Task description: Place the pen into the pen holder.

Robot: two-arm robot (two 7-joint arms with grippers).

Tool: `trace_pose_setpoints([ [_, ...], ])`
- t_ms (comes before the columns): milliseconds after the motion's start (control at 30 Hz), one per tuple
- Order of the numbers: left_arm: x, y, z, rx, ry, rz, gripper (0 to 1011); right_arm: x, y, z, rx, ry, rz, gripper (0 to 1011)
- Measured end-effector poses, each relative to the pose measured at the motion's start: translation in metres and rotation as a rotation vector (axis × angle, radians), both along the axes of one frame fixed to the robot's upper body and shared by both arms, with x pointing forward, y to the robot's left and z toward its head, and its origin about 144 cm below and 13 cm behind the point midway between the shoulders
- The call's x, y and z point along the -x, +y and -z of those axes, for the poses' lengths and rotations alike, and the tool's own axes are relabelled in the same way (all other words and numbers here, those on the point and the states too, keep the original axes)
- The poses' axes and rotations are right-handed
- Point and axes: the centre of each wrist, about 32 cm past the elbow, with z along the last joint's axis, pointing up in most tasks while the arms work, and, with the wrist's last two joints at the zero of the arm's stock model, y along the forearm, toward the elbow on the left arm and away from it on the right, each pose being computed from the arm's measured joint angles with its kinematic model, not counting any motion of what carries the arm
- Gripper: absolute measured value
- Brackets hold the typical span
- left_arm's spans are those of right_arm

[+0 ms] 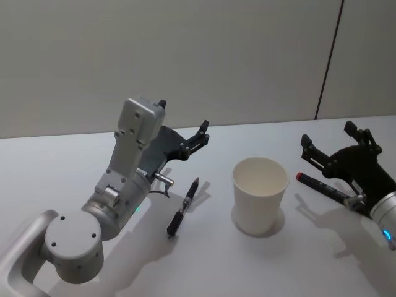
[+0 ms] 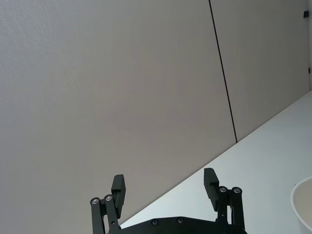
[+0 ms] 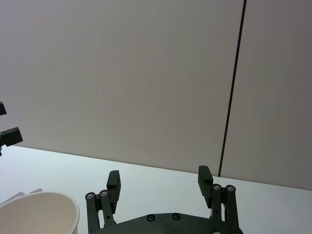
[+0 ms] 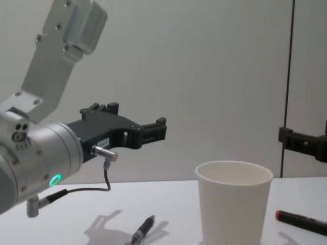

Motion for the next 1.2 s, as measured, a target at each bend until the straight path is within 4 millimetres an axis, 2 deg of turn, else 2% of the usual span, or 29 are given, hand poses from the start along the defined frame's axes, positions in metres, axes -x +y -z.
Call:
trace_pose_setpoints([
  [1200, 0.0, 0.0, 0.0, 0.0, 0.0, 0.0, 1001, 0.0, 0.0, 0.0, 0.0, 0.0, 0.0, 1002],
])
